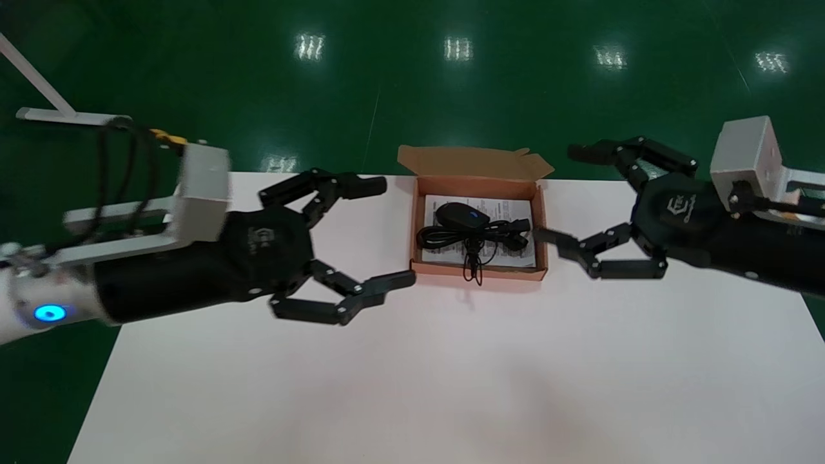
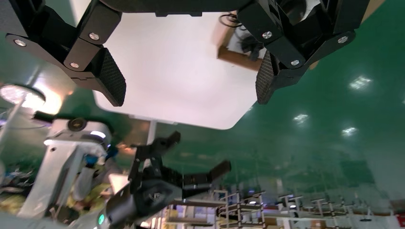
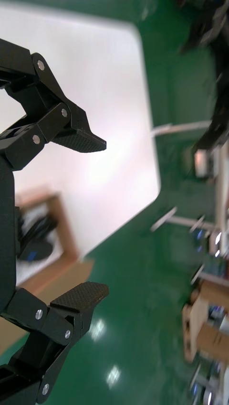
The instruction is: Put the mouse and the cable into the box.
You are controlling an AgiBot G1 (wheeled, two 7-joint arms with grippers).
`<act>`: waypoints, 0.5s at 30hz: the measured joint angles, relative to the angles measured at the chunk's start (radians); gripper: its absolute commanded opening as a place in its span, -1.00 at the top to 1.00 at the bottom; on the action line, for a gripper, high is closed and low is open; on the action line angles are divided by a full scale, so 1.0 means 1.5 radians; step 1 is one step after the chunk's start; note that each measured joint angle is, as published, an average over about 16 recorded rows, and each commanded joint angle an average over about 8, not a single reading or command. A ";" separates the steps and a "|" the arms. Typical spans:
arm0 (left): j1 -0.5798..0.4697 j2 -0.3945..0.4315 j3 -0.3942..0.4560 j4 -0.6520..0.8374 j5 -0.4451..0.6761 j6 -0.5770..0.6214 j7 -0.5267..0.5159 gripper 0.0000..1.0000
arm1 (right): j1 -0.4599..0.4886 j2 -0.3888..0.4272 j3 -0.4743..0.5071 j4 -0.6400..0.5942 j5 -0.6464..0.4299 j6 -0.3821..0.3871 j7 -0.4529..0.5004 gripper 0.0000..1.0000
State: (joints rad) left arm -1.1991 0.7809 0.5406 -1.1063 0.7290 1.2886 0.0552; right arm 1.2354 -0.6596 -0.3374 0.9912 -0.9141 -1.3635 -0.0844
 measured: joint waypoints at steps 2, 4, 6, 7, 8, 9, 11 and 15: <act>0.011 -0.014 -0.022 -0.015 0.000 0.017 -0.021 -1.00 | -0.013 0.004 0.005 0.024 0.015 -0.011 0.022 -1.00; 0.021 -0.029 -0.044 -0.030 0.000 0.035 -0.041 -1.00 | -0.027 0.008 0.010 0.048 0.030 -0.022 0.045 -1.00; 0.032 -0.044 -0.067 -0.046 0.000 0.054 -0.063 -1.00 | -0.041 0.012 0.015 0.074 0.046 -0.033 0.069 -1.00; 0.038 -0.052 -0.079 -0.054 0.000 0.063 -0.074 -1.00 | -0.048 0.014 0.017 0.087 0.055 -0.039 0.081 -1.00; 0.043 -0.059 -0.090 -0.062 0.001 0.072 -0.084 -1.00 | -0.055 0.016 0.020 0.099 0.062 -0.045 0.092 -1.00; 0.048 -0.065 -0.100 -0.068 0.001 0.080 -0.093 -1.00 | -0.061 0.018 0.022 0.110 0.069 -0.050 0.102 -1.00; 0.059 -0.080 -0.124 -0.084 0.001 0.098 -0.114 -1.00 | -0.074 0.022 0.027 0.136 0.085 -0.061 0.125 -1.00; 0.076 -0.104 -0.161 -0.109 0.001 0.127 -0.145 -1.00 | -0.097 0.029 0.035 0.177 0.111 -0.080 0.160 -1.00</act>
State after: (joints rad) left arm -1.0854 0.6254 0.2995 -1.2697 0.7304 1.4797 -0.1628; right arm 1.0902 -0.6161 -0.2853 1.2562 -0.7481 -1.4830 0.1550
